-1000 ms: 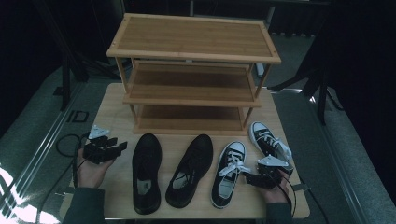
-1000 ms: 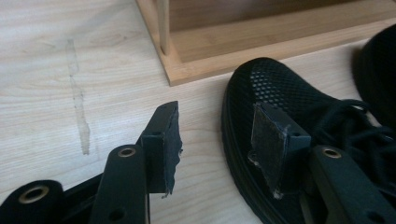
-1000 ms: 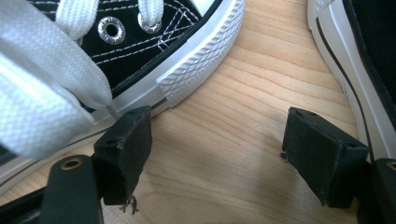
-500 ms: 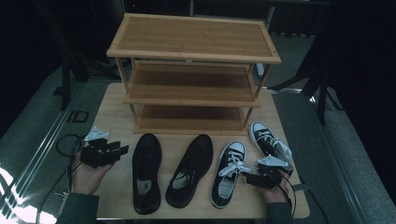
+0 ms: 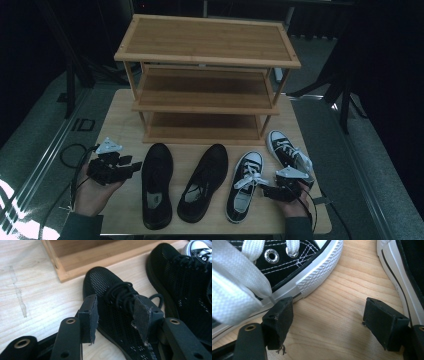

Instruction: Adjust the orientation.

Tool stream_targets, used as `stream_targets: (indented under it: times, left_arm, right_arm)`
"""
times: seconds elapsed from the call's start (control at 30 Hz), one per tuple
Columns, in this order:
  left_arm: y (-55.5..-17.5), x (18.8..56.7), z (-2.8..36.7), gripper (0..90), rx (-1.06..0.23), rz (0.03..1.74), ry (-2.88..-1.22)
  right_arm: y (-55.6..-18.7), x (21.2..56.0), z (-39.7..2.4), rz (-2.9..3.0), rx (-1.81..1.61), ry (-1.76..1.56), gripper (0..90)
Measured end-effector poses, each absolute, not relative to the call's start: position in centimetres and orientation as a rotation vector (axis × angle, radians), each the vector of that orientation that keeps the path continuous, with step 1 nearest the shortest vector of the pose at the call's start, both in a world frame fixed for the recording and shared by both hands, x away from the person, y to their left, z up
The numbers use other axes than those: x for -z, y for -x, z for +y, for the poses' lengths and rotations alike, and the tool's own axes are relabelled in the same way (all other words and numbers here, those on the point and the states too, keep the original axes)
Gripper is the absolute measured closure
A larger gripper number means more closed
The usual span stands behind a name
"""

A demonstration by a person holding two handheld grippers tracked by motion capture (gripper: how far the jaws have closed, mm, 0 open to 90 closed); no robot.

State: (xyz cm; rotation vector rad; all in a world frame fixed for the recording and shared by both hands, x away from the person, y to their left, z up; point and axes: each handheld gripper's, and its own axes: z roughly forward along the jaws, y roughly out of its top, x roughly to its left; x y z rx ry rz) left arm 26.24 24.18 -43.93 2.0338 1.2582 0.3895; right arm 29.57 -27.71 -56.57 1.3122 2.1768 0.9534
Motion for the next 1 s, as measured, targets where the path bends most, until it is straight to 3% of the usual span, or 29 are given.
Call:
stream_targets:
  times: [0.63,1.0]
  left_arm:
    - [-25.0,43.6,22.0,52.5,-0.351,1.233,-2.131]
    - [-24.5,44.1,21.3,56.7,-0.315,1.234,-2.166]
  right_arm:
    - [-29.6,56.6,-27.7,2.176,-0.954,-1.312,24.1]
    - [-29.6,56.6,-27.7,2.176,-0.955,-1.313,24.1]
